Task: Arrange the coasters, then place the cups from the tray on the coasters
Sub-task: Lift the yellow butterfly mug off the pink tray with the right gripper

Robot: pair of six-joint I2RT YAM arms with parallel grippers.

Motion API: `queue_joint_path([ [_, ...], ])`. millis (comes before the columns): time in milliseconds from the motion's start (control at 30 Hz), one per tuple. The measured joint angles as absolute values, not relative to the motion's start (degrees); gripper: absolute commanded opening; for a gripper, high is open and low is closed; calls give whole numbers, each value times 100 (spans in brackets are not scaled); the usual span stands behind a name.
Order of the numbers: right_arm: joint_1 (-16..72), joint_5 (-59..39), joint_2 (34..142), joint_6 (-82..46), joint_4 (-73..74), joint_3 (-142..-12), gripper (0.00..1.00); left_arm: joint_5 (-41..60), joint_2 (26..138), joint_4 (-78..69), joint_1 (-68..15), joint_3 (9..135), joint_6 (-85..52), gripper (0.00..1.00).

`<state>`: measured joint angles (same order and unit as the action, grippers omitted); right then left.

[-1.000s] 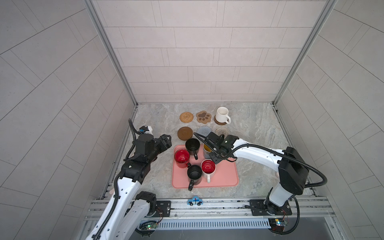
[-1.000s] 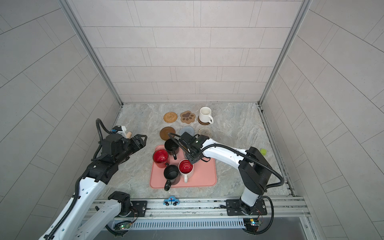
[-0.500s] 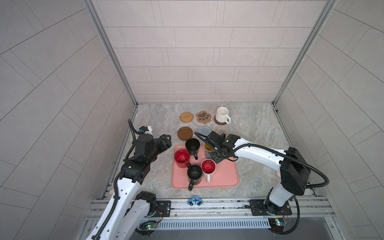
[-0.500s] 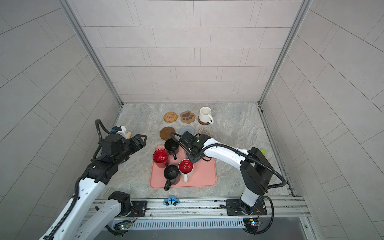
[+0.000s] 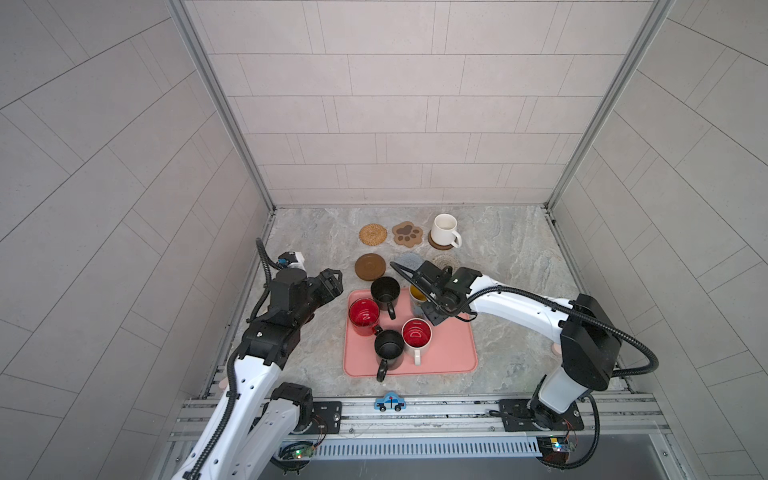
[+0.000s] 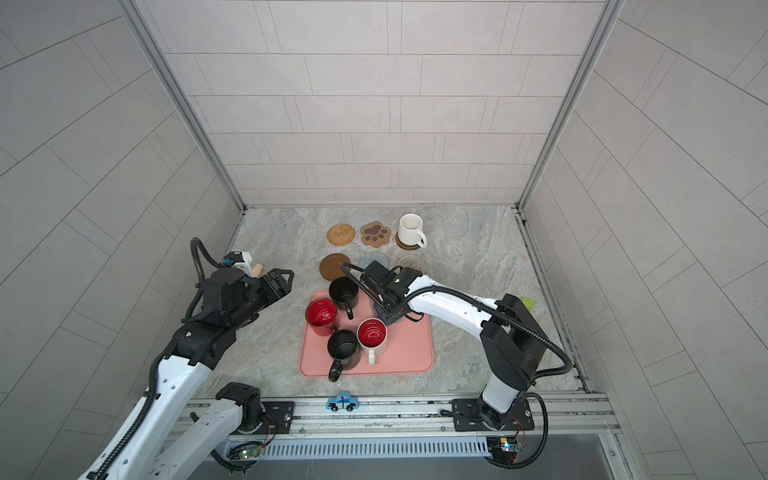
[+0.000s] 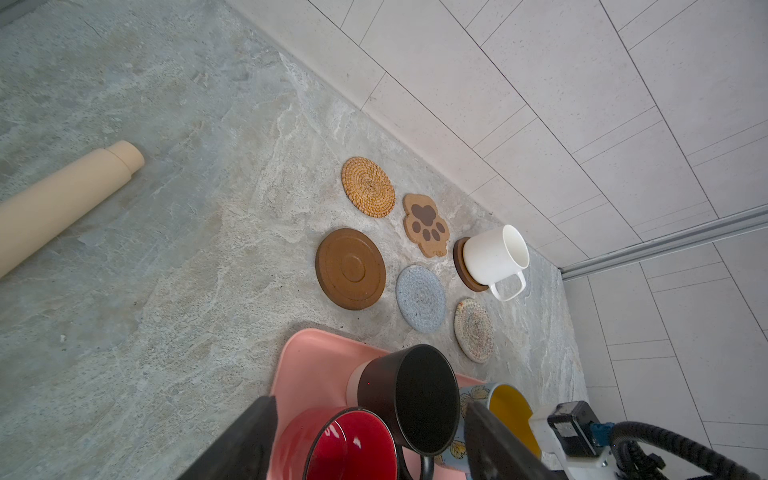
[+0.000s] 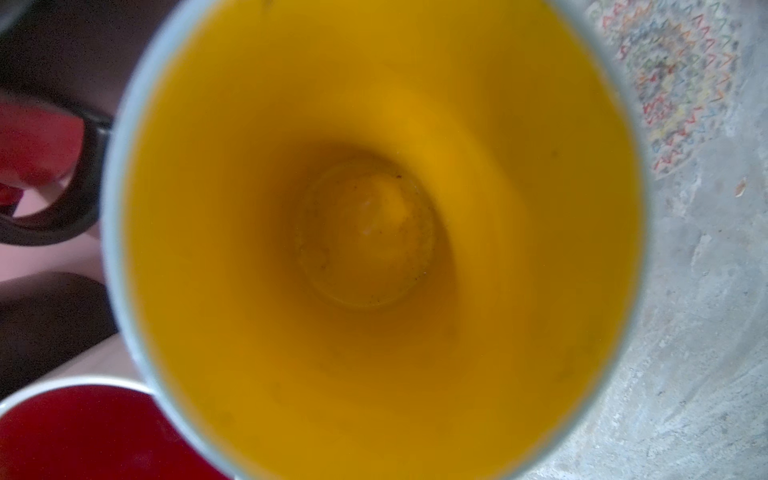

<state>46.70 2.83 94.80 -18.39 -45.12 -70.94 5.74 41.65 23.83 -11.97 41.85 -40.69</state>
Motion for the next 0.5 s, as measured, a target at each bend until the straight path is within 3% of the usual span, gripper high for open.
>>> queue_joint_path([
  [500, 4654, 600, 9282, -1841, -4344, -7094, 7, 576, 4160, 2381, -1197, 4185, -4069, 78],
])
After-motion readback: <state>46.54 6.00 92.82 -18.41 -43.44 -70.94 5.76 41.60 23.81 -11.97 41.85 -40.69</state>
